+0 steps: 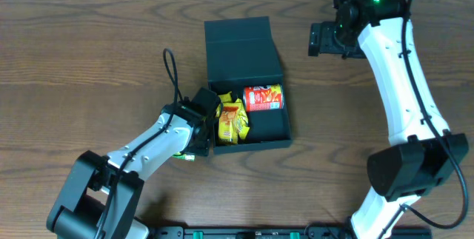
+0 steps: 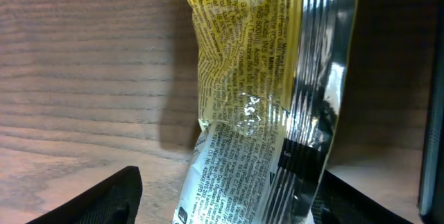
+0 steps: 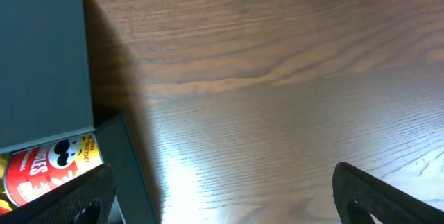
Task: Pack container
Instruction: 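Grasp the clear-and-yellow wrapped bar beside the box with the left gripper, then lift the wrapped bar and drop it into the box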
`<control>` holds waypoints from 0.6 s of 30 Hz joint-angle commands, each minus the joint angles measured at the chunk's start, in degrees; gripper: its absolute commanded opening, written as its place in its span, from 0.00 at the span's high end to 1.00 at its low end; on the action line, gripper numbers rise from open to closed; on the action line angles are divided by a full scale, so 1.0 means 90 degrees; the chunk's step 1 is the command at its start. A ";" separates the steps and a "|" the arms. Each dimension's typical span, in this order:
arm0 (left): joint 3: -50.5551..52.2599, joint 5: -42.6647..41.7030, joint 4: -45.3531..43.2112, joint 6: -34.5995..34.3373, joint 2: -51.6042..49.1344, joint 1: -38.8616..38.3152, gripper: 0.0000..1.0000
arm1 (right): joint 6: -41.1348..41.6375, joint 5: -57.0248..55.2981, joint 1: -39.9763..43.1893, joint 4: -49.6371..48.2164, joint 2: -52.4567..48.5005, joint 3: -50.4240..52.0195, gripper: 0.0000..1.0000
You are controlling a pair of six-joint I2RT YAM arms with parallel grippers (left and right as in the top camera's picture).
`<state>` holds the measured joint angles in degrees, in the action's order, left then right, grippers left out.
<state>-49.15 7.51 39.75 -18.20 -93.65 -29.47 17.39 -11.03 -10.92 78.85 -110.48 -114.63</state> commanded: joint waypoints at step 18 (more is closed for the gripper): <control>0.0041 0.0051 -0.0653 -0.0172 -0.0036 -0.0007 0.65 | 0.0090 0.0012 -0.0046 0.0007 0.0039 -0.0070 0.01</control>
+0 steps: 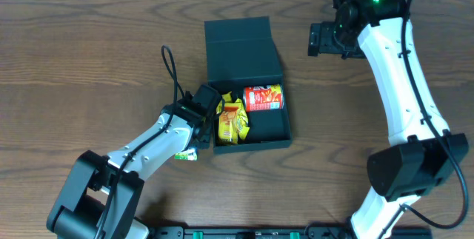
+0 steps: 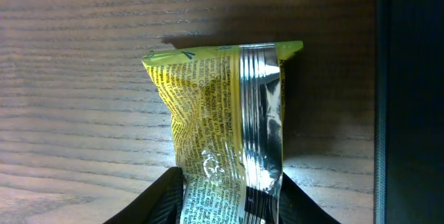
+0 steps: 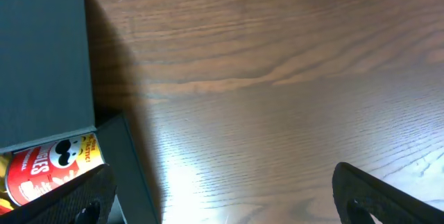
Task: Pack container
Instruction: 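Lift the wrapped bar and drop it into the box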
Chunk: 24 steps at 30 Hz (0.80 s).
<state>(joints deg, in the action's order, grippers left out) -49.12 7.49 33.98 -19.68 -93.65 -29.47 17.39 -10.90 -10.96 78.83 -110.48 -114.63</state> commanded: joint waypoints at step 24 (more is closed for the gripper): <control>-0.1103 0.0568 0.1083 0.0862 -0.0032 -0.0010 0.84 | 0.0087 -0.0002 -0.0041 -0.0163 0.0036 -0.0070 0.01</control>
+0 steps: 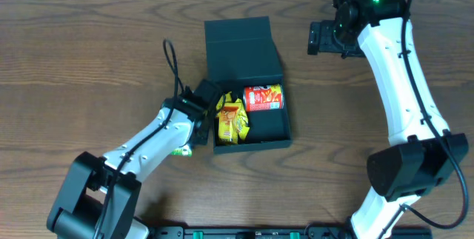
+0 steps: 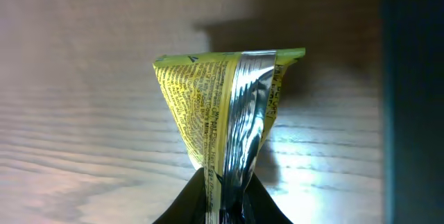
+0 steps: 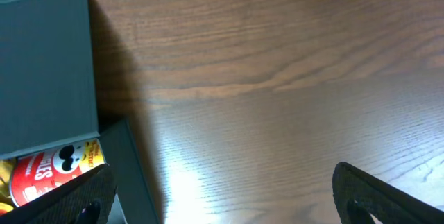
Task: Pack container
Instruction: 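Lift the wrapped bar and drop it into the box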
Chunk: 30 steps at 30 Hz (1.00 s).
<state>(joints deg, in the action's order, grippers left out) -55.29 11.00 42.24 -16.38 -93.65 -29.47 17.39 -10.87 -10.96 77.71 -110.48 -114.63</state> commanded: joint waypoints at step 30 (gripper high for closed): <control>-0.2523 -0.3704 0.1139 0.1678 0.0216 -0.0022 0.80 | 0.0114 -0.0002 -0.0041 -0.0423 0.0036 -0.0068 0.01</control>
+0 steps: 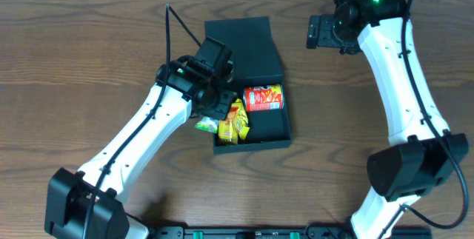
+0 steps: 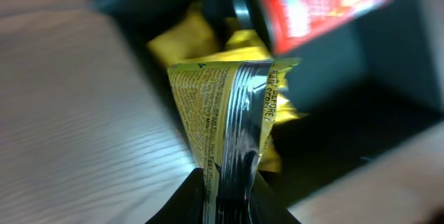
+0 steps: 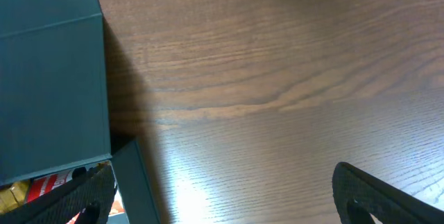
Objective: Pack container
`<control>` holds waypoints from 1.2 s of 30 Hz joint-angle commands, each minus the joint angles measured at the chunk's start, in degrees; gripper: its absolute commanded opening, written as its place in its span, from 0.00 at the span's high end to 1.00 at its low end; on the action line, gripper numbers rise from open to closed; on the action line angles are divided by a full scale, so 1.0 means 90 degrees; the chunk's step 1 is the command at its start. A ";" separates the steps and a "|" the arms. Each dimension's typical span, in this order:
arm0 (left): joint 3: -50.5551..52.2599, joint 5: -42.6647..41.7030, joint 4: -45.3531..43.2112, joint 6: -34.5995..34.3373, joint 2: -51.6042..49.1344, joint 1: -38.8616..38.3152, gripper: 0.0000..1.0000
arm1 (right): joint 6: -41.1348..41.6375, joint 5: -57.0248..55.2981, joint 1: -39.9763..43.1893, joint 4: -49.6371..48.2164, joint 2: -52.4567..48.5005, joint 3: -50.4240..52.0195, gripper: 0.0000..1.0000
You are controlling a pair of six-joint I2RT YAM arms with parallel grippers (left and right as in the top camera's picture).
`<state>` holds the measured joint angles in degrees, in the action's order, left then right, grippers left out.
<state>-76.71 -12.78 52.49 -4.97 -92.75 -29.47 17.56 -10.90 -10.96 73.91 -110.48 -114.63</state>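
The dark box (image 1: 275,135) stands open at the table's middle, its lid (image 1: 242,46) flipped back. Inside lie a red crisps can (image 1: 263,98) and yellow snack packets (image 1: 233,119). My left gripper (image 1: 211,113) is shut on a yellow and silver packet (image 2: 231,113), held in the air over the box's left wall, above the yellow packets (image 2: 201,33) and the red can (image 2: 326,2). My right gripper (image 3: 222,196) hangs open over bare table by the lid's right side, far from the packets; the lid (image 3: 48,78) fills its left view.
Brown wooden table (image 1: 89,39) all around the box. The right arm (image 1: 400,83) stretches along the right side. A black rail (image 1: 244,231) runs along the table's front edge.
My left gripper, shut on the packet low over the table left of the box, now holds it lifted over the box's left wall. The right gripper has shifted slightly toward the lid.
First my left gripper stood open round the yellow packet lying on the table left of the box. Then its fingers were closer on the packet, then shut on it. Now the packet hangs above the box's left part. The right arm stayed by the lid throughout.
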 commanded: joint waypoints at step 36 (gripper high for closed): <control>-0.1336 0.1549 0.1355 -0.2268 0.1564 0.2526 0.15 | 0.0250 0.0865 -0.0083 0.1282 0.1103 0.0350 0.01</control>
<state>-87.48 -7.44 63.86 -14.41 -82.17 -9.21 17.93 -5.26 -10.90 85.03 -106.50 -113.60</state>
